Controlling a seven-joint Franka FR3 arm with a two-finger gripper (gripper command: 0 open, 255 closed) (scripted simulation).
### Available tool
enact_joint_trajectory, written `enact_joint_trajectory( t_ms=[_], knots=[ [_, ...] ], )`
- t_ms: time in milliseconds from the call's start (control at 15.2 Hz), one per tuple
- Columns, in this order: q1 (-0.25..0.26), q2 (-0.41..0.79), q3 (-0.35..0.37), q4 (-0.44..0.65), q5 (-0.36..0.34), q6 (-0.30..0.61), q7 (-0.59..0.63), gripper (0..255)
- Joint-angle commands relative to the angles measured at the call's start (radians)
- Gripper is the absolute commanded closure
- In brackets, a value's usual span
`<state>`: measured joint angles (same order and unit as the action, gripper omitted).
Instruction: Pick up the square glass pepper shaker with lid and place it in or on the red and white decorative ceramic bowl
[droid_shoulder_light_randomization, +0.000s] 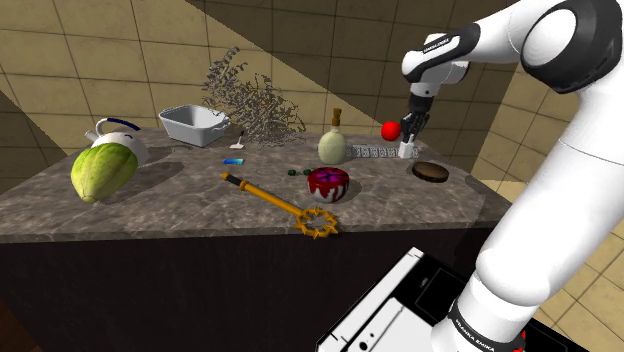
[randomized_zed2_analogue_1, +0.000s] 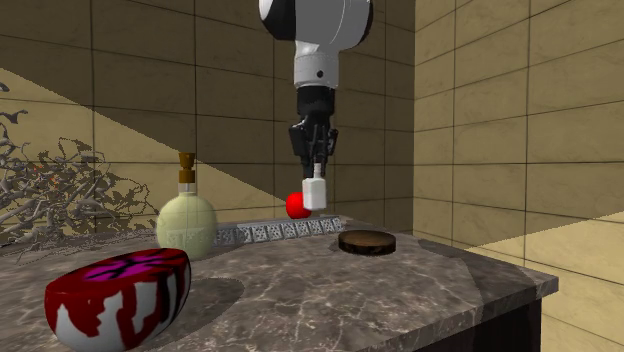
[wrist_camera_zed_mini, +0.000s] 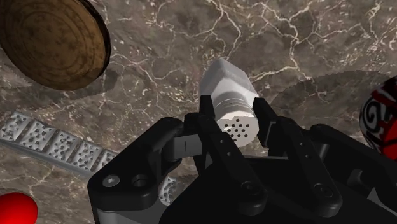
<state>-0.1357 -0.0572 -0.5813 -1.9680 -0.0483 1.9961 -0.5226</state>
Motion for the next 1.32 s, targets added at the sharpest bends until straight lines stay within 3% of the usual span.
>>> enact_joint_trajectory(
  t_ms=[0, 330, 1254],
  knots=[
    [0.001, -0.008, 0.002, 0.021, -0.004, -0.028, 0.004, 255],
    [0.003, -0.015, 0.005, 0.075, -0.007, -0.088, 0.006, 255],
    [0.144, -0.121, 0.220, 0.014, -0.058, -0.144, 0.376, 255]
  ],
)
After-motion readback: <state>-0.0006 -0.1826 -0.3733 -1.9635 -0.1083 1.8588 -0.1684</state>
